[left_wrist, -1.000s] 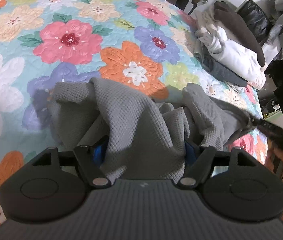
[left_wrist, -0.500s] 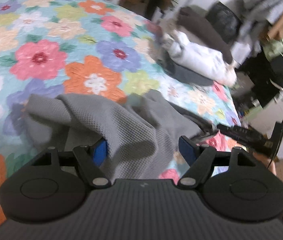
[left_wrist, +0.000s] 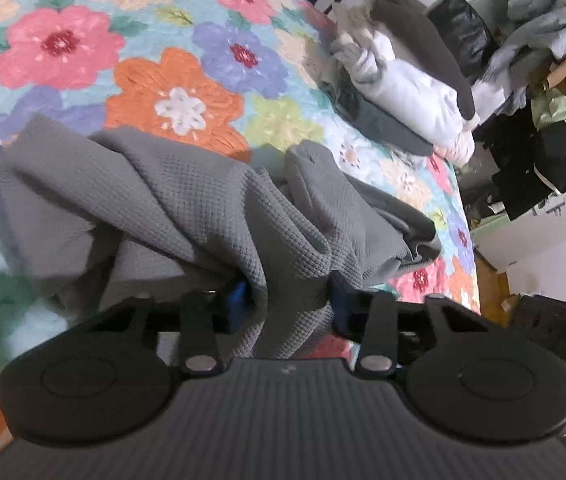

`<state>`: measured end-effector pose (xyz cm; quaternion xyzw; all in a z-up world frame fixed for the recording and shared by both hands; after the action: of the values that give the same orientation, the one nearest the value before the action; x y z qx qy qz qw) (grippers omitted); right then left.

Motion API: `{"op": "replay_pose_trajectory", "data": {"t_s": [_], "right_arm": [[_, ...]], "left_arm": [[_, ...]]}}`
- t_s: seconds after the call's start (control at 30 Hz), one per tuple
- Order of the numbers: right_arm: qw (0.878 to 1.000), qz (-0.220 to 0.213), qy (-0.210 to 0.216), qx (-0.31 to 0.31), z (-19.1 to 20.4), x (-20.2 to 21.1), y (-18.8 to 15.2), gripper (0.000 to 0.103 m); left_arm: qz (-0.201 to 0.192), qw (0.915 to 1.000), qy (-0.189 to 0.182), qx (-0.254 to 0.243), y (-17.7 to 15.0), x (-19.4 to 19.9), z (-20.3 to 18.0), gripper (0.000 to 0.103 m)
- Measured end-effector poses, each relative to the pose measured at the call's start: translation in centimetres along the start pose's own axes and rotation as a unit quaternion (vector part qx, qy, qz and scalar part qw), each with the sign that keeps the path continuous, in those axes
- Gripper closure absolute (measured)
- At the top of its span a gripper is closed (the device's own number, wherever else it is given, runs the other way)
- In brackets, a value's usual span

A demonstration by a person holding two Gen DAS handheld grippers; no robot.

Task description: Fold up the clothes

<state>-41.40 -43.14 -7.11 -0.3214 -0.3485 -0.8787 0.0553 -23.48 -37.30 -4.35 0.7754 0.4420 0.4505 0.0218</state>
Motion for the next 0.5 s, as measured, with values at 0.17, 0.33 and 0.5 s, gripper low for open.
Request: {"op": "replay_pose_trajectory", "data": {"t_s": [0.17, 0.33, 0.5], "right_arm": [[0.997, -0.019, 0.015, 0.080, 3.0, -1.9, 0.3, 0.095], [0.991, -0.054, -0.069, 0.100, 1.6, 3.8, 0.6, 0.096], [0.970, -0.077, -0.221, 0.072, -4.0, 14.6, -0.2, 0.097]], "left_arm": [[-0.004, 0.9879, 0.141, -0.065, 0.4, 1.0, 0.7, 0.079], [-0.004, 0.9854, 0.160, -0.057, 1.0, 2.6, 1.9, 0.079], [0.001, 0.9930, 0.113, -0.033, 1.5, 4.2, 1.7, 0.078]]}}
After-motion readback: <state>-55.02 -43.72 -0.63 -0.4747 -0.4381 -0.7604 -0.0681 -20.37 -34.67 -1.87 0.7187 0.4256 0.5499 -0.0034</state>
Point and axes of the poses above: each gripper's, at about its wrist camera, not at the fingertips, and x roughly against the way its jaws point, z to its left, y to its top, the point moved 5 cm from there along -x, roughly the way its jaws point
